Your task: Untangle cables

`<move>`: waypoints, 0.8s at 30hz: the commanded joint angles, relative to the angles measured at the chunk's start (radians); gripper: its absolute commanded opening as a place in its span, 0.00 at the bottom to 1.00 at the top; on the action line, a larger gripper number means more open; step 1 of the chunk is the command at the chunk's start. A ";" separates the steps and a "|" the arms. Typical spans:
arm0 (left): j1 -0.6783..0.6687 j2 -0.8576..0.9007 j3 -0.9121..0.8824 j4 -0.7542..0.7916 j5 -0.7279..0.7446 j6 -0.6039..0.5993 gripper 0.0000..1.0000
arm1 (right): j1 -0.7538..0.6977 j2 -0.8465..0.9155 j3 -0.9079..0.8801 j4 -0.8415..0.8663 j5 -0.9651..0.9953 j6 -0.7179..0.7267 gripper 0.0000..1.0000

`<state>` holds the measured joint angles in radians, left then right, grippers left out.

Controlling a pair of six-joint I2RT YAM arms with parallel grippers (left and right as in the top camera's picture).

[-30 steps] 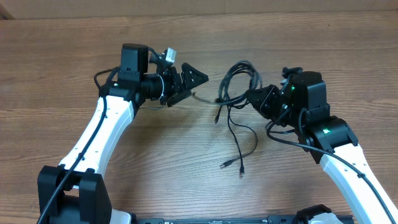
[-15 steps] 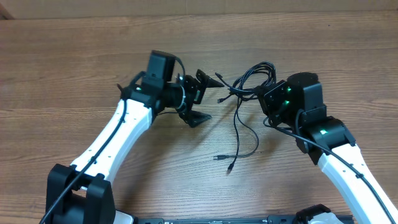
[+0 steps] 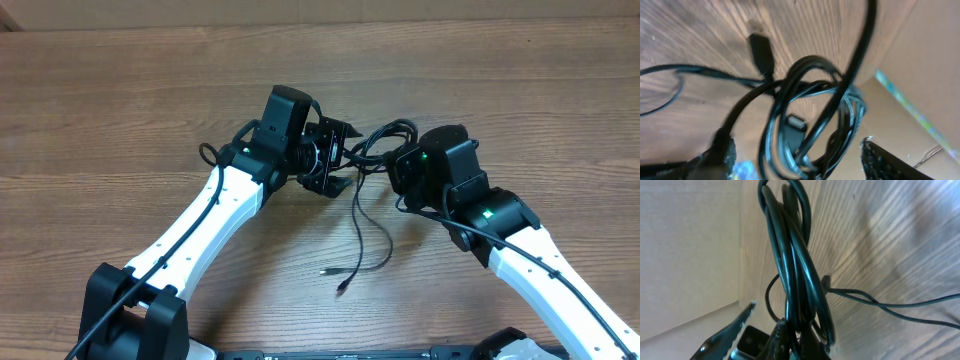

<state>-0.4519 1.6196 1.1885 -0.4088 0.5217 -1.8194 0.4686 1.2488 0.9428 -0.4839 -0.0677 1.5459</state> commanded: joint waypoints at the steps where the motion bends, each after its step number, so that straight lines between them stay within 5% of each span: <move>1: -0.003 -0.024 0.020 0.003 -0.061 -0.021 0.73 | 0.009 -0.003 0.019 0.035 -0.077 0.078 0.04; 7: -0.017 -0.024 0.020 0.003 -0.060 -0.021 0.68 | 0.009 -0.003 0.019 0.079 -0.092 0.085 0.04; 22: -0.025 -0.024 0.020 -0.018 -0.059 0.023 0.72 | 0.009 0.023 0.019 0.051 -0.001 0.073 0.04; 24: -0.019 -0.024 0.020 -0.038 -0.063 0.024 0.64 | 0.009 0.023 0.019 0.048 -0.001 0.073 0.04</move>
<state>-0.4744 1.6196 1.1892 -0.4343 0.4744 -1.8225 0.4721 1.2728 0.9424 -0.4419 -0.1036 1.6226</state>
